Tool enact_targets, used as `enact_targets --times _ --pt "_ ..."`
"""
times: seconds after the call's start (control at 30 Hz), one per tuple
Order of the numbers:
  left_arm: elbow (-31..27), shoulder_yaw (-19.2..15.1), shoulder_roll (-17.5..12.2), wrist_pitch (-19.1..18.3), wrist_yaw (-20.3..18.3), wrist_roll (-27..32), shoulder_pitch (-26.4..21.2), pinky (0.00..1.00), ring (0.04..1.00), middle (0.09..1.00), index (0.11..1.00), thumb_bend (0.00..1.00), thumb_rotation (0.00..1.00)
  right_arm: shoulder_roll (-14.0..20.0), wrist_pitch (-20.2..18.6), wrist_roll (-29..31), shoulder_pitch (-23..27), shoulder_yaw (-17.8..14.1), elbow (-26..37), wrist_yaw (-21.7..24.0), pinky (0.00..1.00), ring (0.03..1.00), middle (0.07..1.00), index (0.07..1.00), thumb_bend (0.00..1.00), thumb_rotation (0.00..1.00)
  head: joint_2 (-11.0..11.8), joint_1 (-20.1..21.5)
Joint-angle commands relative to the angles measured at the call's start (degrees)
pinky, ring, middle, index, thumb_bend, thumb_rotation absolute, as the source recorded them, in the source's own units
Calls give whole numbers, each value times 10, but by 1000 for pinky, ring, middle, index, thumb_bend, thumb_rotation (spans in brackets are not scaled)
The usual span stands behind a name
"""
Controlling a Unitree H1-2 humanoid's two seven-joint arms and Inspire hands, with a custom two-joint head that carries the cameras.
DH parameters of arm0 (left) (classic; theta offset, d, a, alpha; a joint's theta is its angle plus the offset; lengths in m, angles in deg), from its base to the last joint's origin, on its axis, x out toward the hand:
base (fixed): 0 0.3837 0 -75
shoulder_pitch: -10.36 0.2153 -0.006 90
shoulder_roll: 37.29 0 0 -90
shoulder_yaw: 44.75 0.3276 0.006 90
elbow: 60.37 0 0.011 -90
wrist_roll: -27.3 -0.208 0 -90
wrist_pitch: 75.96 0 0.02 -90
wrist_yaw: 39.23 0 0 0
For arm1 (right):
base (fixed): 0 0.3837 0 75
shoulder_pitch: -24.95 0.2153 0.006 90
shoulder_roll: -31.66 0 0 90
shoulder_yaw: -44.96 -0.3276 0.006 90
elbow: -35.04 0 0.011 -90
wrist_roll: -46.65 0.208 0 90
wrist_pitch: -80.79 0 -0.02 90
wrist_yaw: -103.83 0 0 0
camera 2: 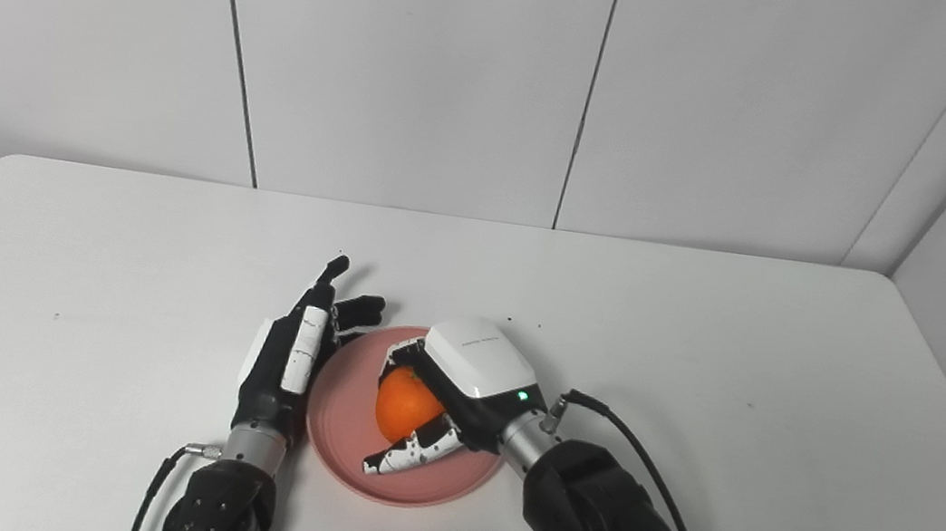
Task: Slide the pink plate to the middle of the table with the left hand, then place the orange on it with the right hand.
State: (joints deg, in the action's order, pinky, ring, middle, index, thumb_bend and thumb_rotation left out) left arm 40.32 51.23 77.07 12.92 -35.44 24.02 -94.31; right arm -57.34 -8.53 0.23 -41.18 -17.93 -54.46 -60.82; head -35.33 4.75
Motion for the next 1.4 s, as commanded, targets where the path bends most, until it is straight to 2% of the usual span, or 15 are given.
enact_targets --times 0.0,0.23,0.33,0.47,0.6,0.7,0.77,0.83,0.97,1.0,1.1,1.17,1.37 --pt "2 10 14 0 -5 0 -1 642 718 704 905 1000 992 -1 23 1 23 -4 11 -8 223 286 359 486 523 339 1 0" --pt "2 10 15 -1 -5 0 -1 650 710 701 902 1000 988 -1 29 1 24 -3 10 -14 213 278 354 475 531 388 1 0" --pt "5 10 14 4 -3 -3 -2 651 706 702 901 1000 988 0 32 -2 23 -2 9 -17 205 269 342 432 547 429 1 1" --pt "10 12 13 9 3 -15 -4 708 711 695 897 1000 1000 1 26 -2 21 -1 13 -10 203 271 344 432 609 483 2 1" --pt "13 11 12 12 0 -16 -5 698 710 691 900 1000 1000 2 18 0 22 -2 18 1 199 267 339 415 668 539 2 1" --pt "15 10 12 15 -3 -14 -5 691 719 687 903 1000 1000 4 18 -10 23 -2 23 -1 228 301 383 455 737 601 2 1" --pt "16 9 12 19 -5 -12 -5 720 714 676 900 997 1000 7 23 -13 23 -3 23 -6 286 363 469 524 815 599 2 1" --pt "16 9 12 21 -6 -10 -5 730 714 675 899 994 1000 10 29 -14 22 -4 22 -10 296 373 485 540 832 600 2 2" --pt "15 9 12 19 -9 -7 -5 773 738 684 899 985 1000 16 31 -10 20 -5 26 -3 367 458 578 698 896 609 1 2" --pt "15 9 12 18 -10 -5 -5 749 752 695 897 987 1000 18 32 -10 20 -4 26 -2 418 509 616 709 914 620 1 1" --pt "14 9 12 14 -10 -2 -5 725 761 703 896 993 1000 22 37 -9 22 -2 22 -3 460 545 640 706 928 637 1 2" --pt "14 9 11 13 -10 0 -6 747 767 705 896 995 1000 24 39 -7 24 -2 21 -2 484 566 652 714 937 647 1 2" --pt "14 11 9 12 -10 -1 -7 795 813 738 901 990 1000 22 46 -1 27 -6 17 1 469 550 642 713 929 642 1 1"
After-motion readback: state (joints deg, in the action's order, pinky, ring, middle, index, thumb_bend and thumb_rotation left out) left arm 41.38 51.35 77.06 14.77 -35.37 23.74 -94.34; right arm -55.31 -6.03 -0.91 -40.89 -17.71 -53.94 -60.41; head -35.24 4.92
